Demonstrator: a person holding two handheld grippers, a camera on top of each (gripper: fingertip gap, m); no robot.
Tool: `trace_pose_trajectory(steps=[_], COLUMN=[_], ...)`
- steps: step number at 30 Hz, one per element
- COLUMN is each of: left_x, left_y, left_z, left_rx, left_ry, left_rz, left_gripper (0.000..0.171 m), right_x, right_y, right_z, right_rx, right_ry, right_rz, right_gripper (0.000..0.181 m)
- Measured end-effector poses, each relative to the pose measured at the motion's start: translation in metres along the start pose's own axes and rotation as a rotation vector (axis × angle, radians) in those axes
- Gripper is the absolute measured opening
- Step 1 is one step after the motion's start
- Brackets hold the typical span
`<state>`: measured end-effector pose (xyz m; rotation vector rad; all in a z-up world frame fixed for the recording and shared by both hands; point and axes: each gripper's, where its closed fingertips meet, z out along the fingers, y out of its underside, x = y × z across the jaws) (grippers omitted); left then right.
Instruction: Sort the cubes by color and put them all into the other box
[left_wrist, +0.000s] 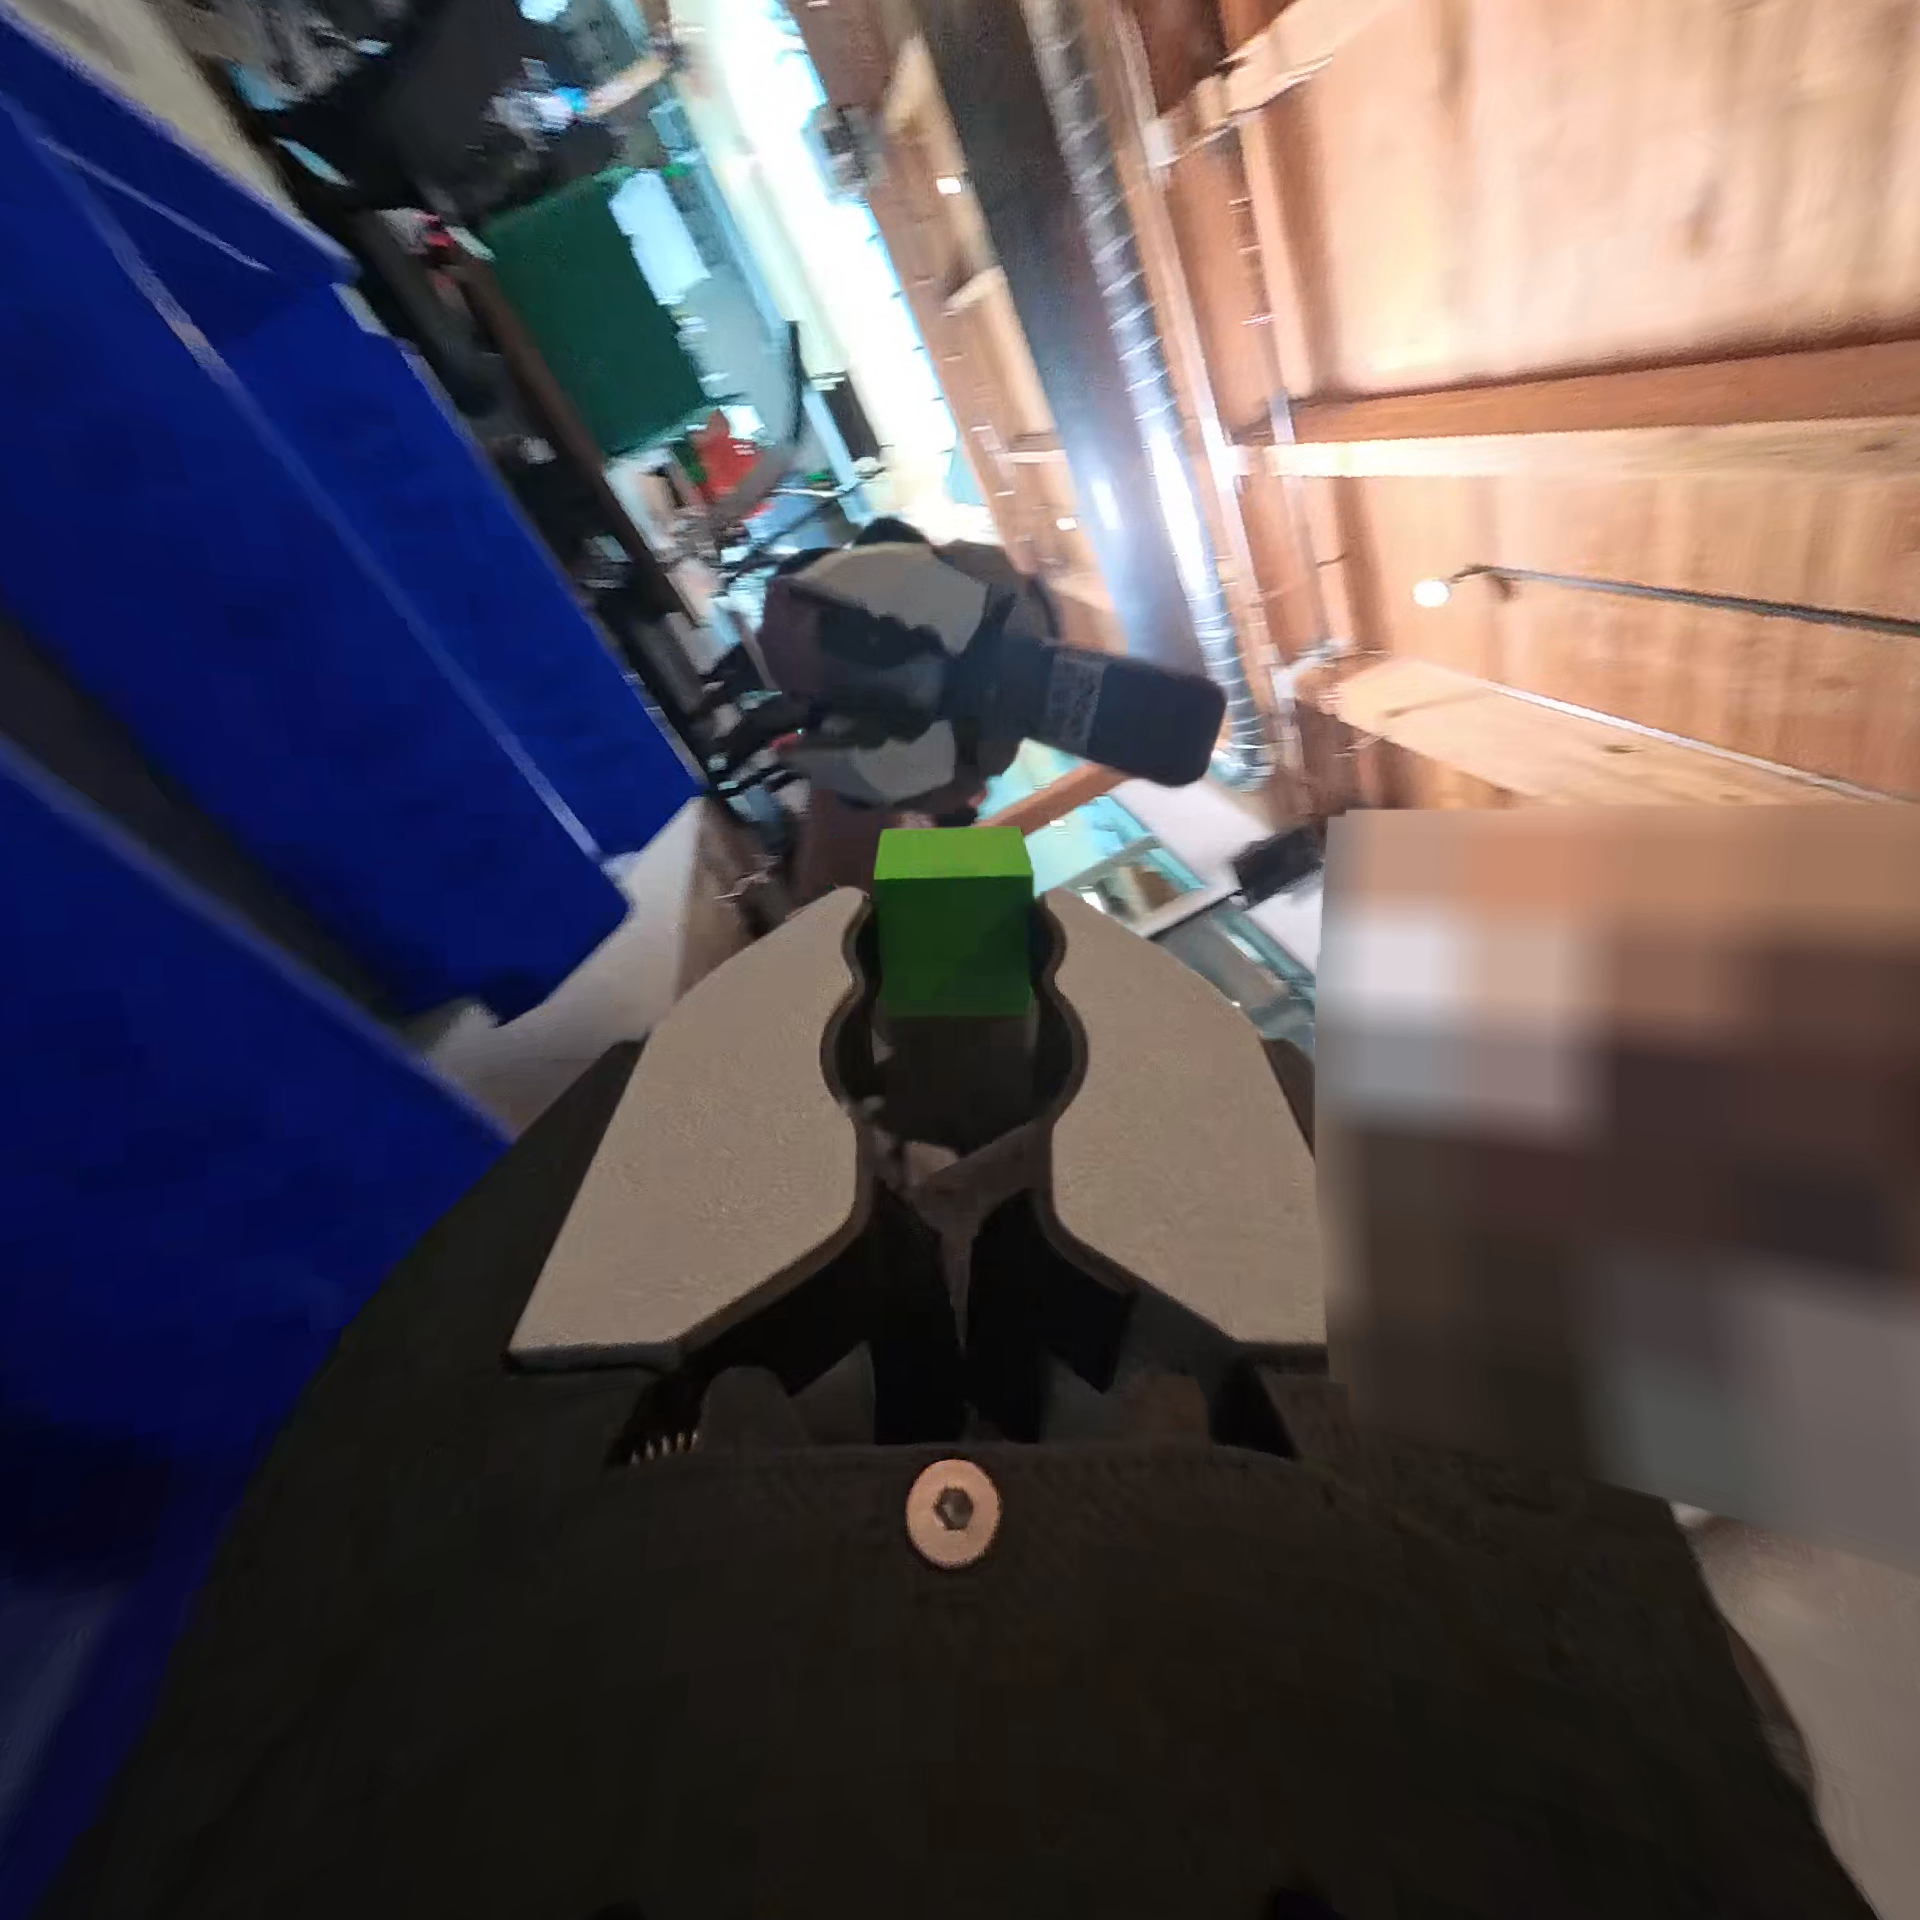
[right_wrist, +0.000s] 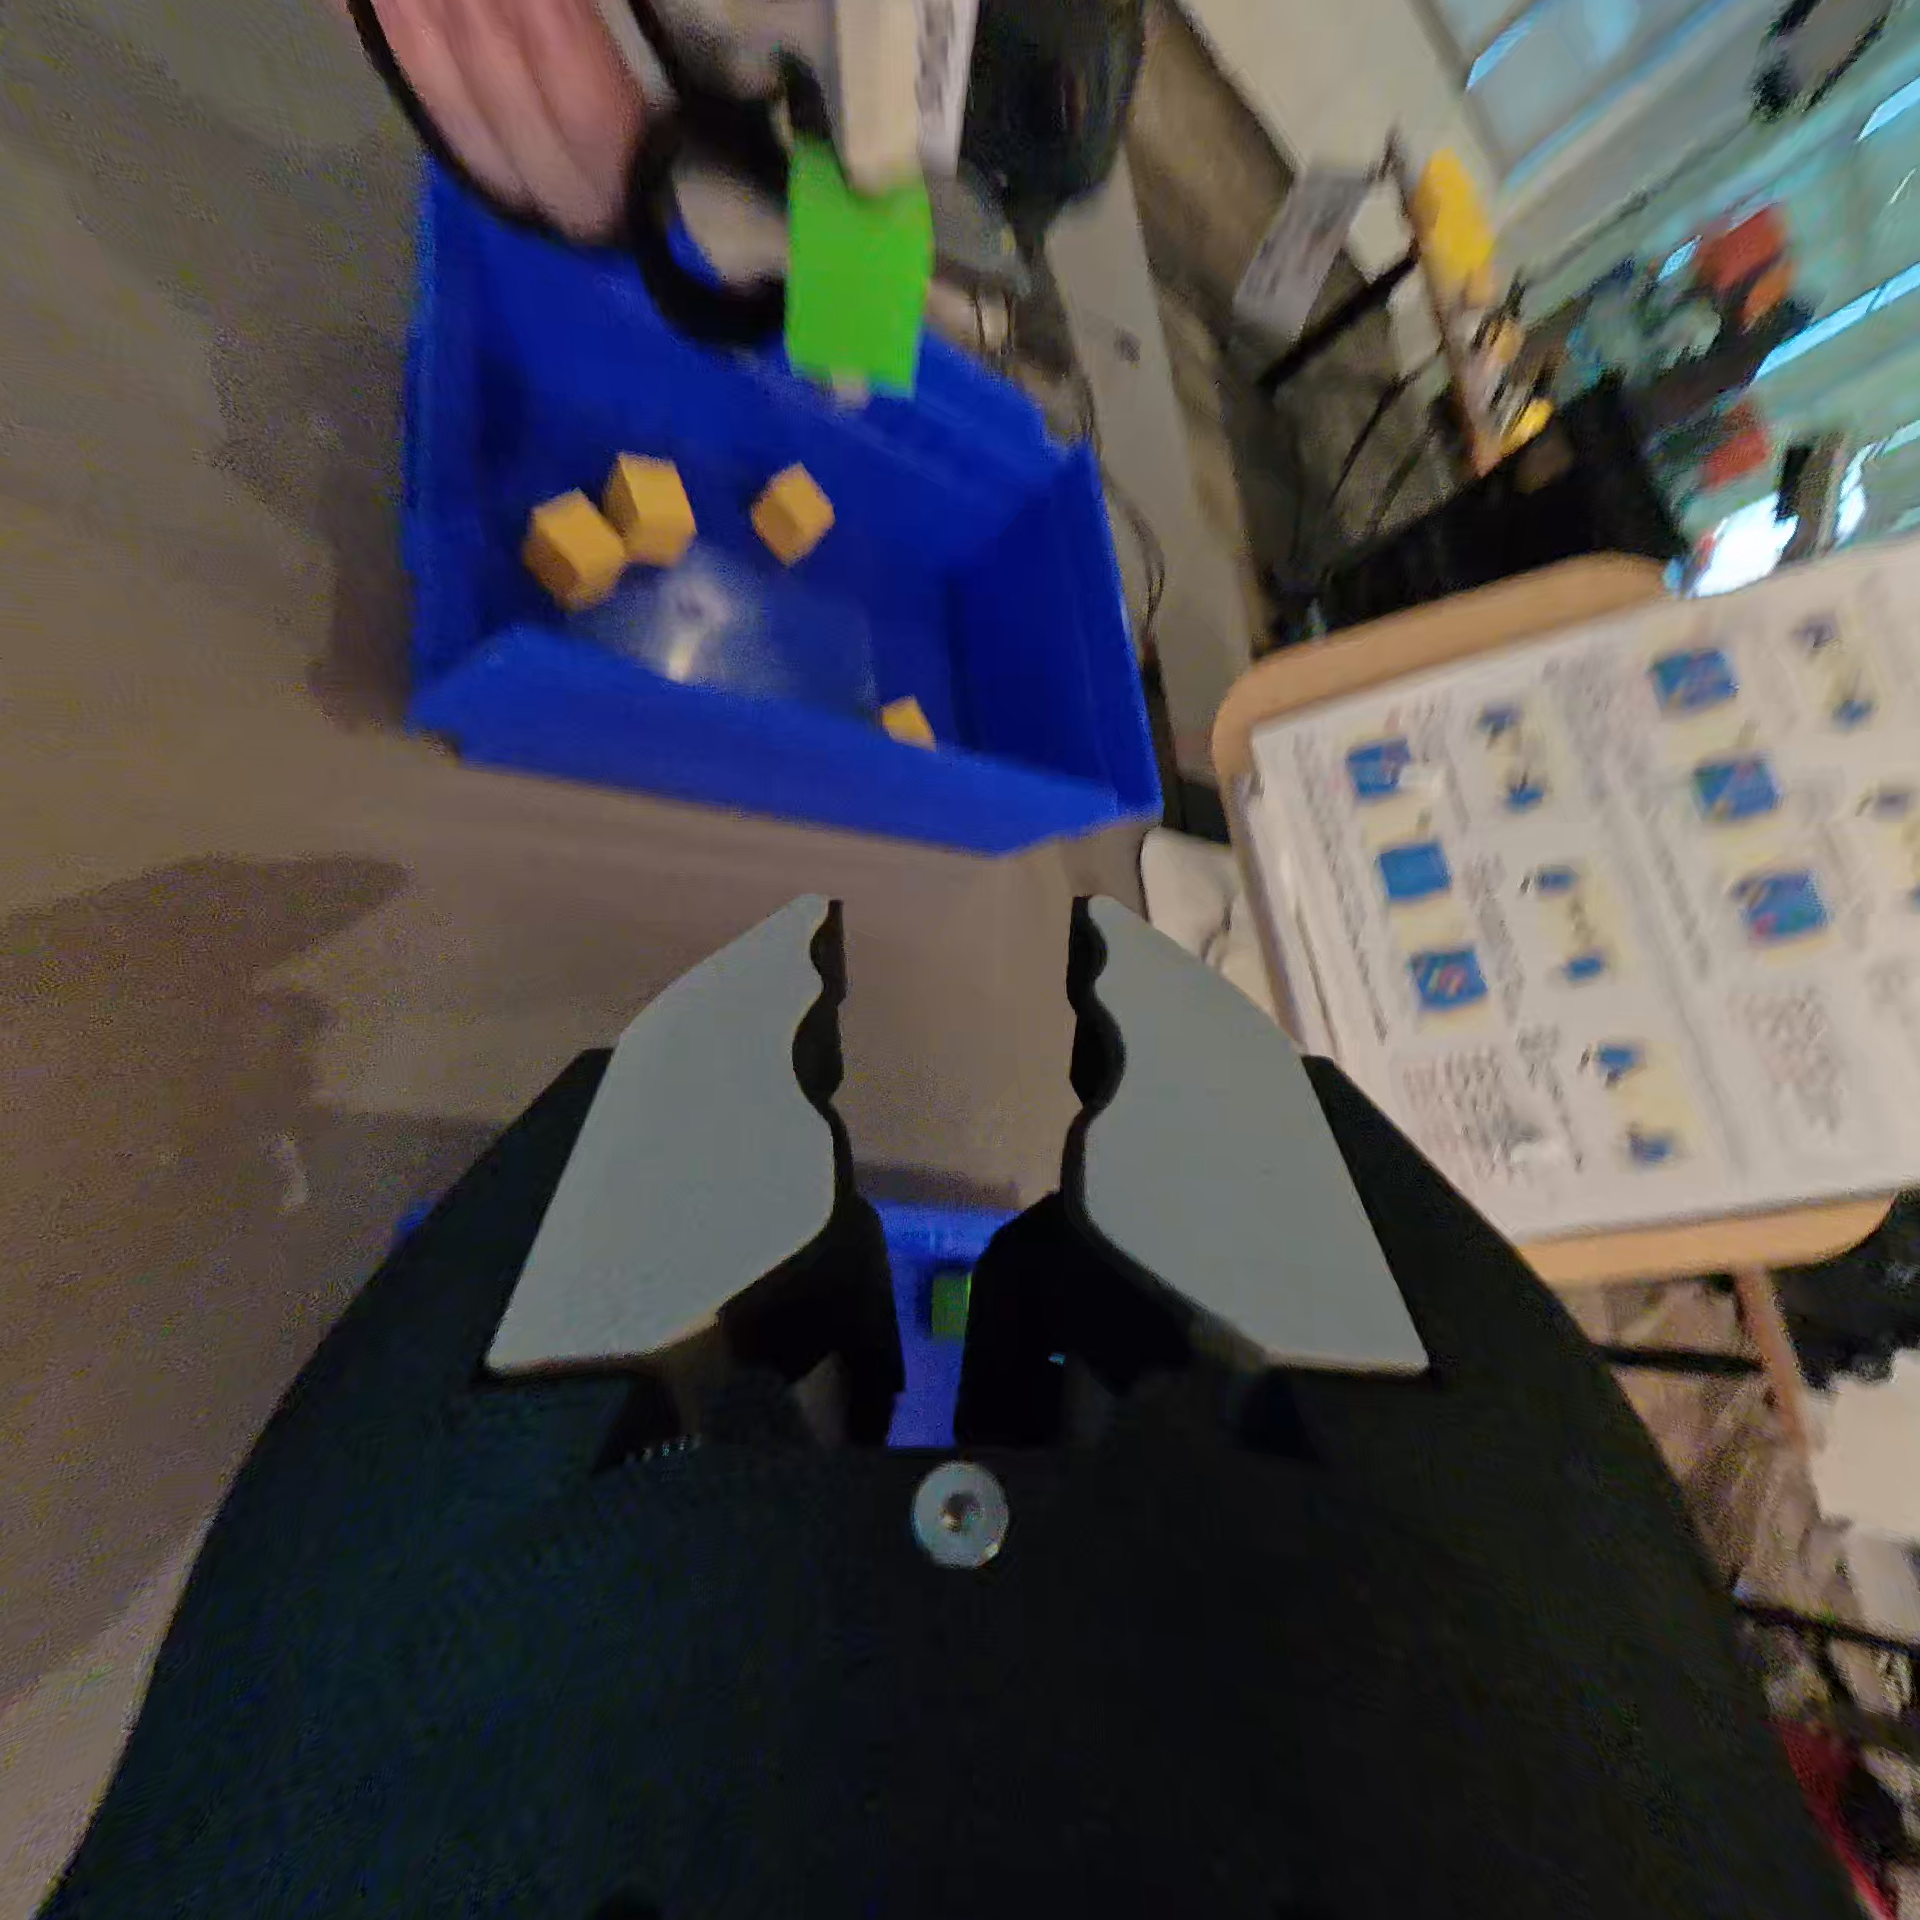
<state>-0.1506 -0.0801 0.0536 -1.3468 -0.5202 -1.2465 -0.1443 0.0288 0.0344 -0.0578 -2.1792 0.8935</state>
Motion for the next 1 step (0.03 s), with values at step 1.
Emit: trace_pose_trajectory(steps=[1], left_x=[0.0063], left_y=[0.0022], left_z=[0.0060], left_rx=[0.005], left_ry=[0.049], left_rz=[-0.007], left_gripper=[0.031], right_x=[-0.0048], right_y=[-0.0180], right_z=[0.0033], right_rx=[0.036], right_ry=[0.005], right_rz=[-0.024], right_gripper=[0.042])
